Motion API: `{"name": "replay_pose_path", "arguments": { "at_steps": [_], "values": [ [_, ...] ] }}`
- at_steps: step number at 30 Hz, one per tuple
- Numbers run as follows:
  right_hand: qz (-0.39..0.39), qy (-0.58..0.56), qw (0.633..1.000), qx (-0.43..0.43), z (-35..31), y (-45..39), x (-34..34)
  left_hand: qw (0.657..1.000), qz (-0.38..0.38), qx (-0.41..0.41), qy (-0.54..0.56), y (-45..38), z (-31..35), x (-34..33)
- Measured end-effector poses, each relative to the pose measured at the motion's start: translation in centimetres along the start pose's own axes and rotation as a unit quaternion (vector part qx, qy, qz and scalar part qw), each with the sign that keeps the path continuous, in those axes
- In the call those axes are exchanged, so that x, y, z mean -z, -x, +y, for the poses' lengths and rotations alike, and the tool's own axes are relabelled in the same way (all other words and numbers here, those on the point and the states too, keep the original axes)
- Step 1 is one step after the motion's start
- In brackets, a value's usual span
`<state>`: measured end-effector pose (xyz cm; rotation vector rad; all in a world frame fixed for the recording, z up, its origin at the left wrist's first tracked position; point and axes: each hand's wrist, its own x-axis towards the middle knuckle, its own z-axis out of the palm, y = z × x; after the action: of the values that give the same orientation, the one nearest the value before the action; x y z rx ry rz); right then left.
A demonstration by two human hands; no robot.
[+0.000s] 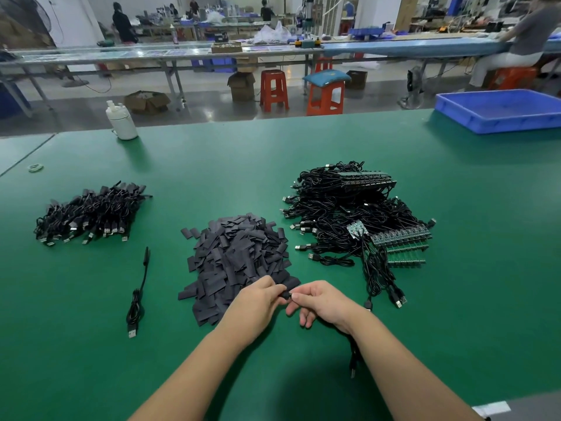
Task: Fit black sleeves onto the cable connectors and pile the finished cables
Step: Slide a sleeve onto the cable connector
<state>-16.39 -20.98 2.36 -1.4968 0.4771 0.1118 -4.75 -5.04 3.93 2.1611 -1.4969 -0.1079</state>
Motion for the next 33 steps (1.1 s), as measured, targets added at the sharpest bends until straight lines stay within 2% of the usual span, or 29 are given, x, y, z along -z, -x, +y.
{"name": "replay_pose_path", "arguments": {
  "at_steps": [7,16,19,23,25,29,33],
  "values": [
    [-0.012,0.013,1.000,0.001,0.0,-0.1,-0.3,0.998,-0.025,-0.041,-0.048,-0.3,-0.4,0.6],
    [-0.019,0.019,1.000,0.005,0.0,0.0,-0.2,0.998,0.041,-0.031,0.029,0.5,0.0,0.3],
    [-0.020,0.020,1.000,0.008,0.1,-0.1,-0.3,0.999,0.024,-0.024,0.028,0.4,-0.2,0.3],
    [-0.026,0.031,0.999,0.016,0.1,0.0,-0.4,0.998,-0.035,-0.032,-0.047,-0.1,-0.1,-0.2],
    [-0.024,0.028,0.999,0.018,0.1,0.1,-0.4,0.997,-0.042,-0.025,-0.064,-0.3,0.0,-0.5],
    [-0.015,0.010,1.000,0.019,0.2,0.0,-0.4,0.997,-0.037,-0.009,-0.072,-0.5,-0.2,-1.0],
    [0.022,-0.042,0.999,0.016,0.4,0.0,-0.2,0.999,0.007,0.003,-0.046,-0.7,-0.4,-0.9]
  ]
}}
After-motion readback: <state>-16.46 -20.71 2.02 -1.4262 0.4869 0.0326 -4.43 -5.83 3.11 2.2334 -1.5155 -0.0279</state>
